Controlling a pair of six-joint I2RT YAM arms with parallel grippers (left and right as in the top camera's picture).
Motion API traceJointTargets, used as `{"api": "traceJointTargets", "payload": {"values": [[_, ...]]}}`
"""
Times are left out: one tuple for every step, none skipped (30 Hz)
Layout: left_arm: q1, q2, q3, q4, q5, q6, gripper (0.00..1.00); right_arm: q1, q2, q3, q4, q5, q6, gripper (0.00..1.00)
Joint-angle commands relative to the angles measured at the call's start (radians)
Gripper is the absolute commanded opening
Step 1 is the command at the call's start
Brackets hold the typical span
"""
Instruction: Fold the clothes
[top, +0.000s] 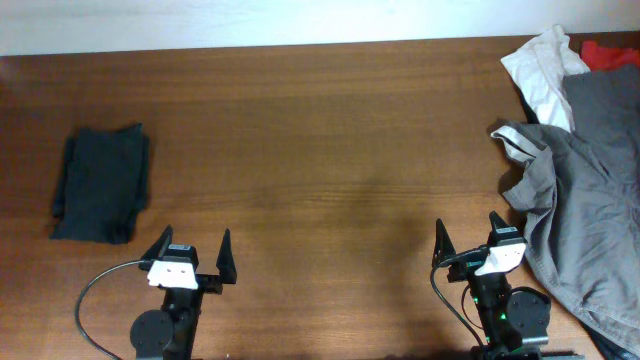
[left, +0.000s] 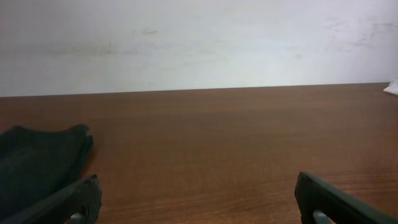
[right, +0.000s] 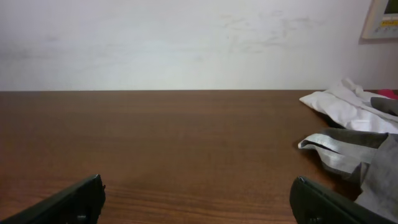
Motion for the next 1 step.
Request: {"api": "traceJointTargets", "payload": {"values": [[0.004, -0.007, -0.003, -0.005, 0.000, 0.012, 0.99, -0.006, -0.006, -0.005, -0.005, -0.002, 0.003, 0.99]]}}
